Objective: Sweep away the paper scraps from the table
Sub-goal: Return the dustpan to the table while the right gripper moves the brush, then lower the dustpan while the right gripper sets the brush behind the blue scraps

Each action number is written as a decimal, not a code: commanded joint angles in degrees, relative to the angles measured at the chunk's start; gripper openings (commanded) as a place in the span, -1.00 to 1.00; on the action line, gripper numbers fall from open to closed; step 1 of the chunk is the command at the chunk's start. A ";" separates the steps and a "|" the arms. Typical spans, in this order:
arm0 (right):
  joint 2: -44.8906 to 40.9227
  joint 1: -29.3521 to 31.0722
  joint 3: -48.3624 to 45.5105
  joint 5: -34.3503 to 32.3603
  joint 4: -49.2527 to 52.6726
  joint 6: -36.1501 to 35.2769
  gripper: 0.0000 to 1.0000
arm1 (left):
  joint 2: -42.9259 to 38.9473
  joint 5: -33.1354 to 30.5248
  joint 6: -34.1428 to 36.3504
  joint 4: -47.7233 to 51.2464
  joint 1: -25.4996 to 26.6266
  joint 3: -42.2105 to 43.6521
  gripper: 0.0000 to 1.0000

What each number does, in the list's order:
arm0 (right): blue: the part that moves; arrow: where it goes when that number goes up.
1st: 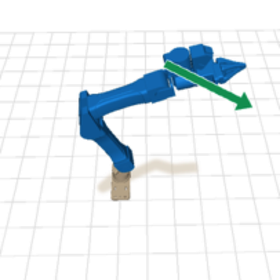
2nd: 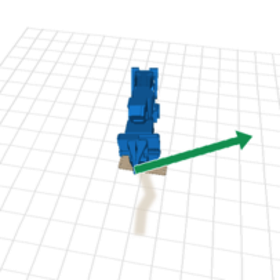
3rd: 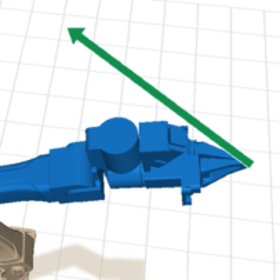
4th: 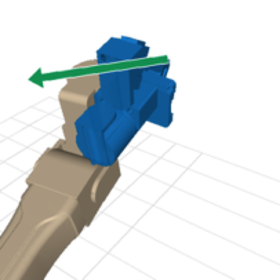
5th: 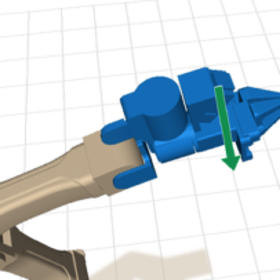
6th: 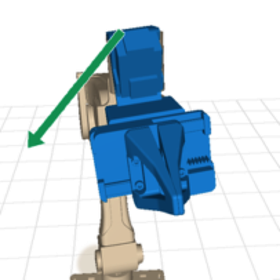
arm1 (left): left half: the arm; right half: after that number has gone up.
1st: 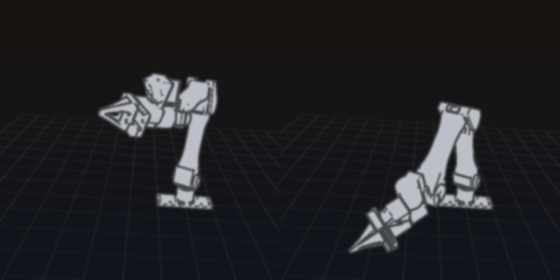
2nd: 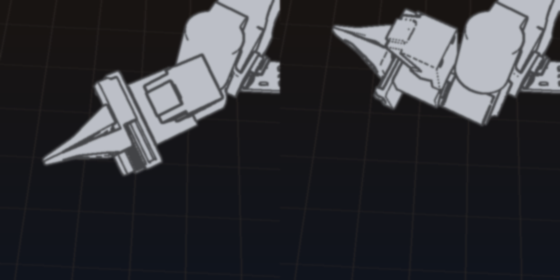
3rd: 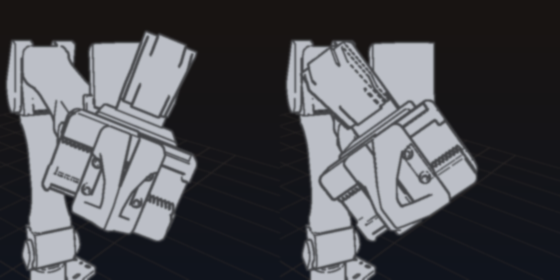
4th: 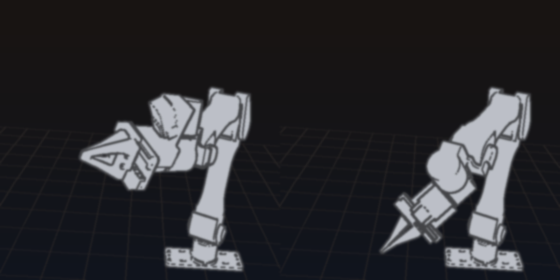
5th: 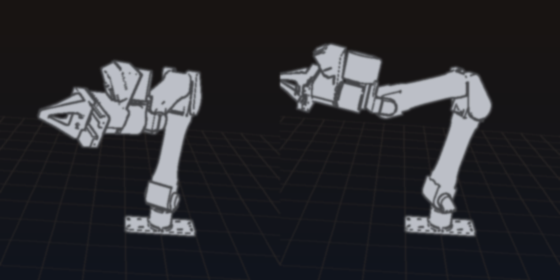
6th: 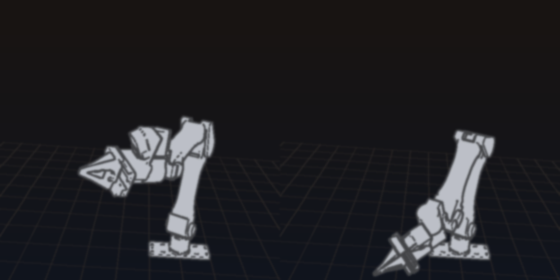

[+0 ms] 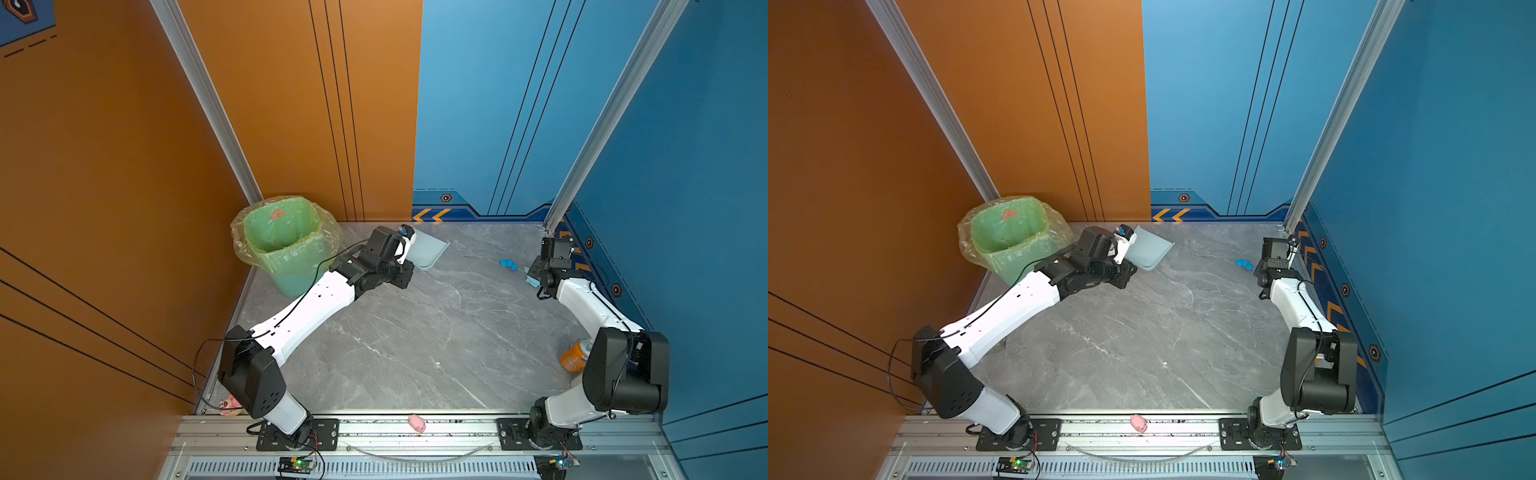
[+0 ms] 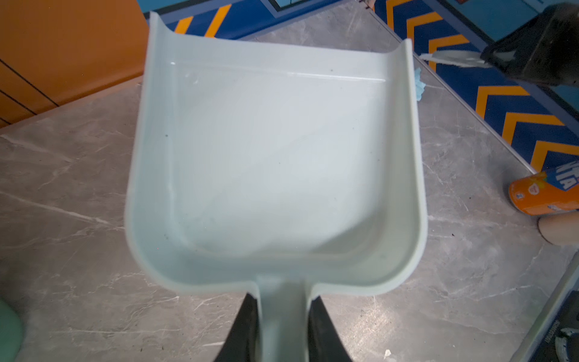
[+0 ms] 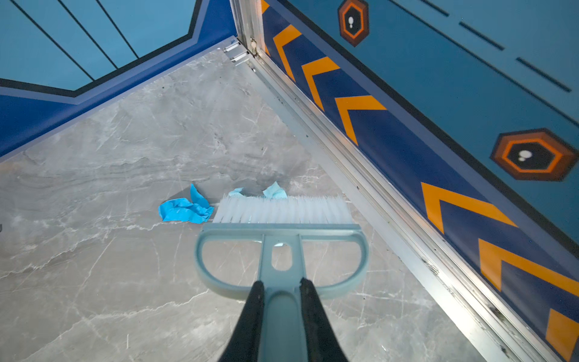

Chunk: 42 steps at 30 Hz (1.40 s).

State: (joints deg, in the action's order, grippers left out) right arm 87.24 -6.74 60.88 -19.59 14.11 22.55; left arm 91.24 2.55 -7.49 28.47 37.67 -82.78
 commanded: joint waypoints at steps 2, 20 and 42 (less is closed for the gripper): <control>0.81 -1.45 -1.03 1.09 1.27 -0.20 -1.00 | 3.36 -0.79 0.60 0.22 1.59 -0.34 -1.00; 4.92 -2.83 -0.24 3.28 0.83 -1.04 -1.00 | 9.70 -2.15 -0.74 -9.13 5.59 10.87 -1.00; 8.64 -3.11 -0.71 8.33 1.49 -3.35 -1.00 | 19.66 -3.69 -2.45 -4.91 7.24 9.92 -1.00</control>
State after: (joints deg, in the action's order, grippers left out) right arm 95.64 -10.13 60.69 -13.54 14.17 20.62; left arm 109.84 0.64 -10.15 20.40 44.34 -71.40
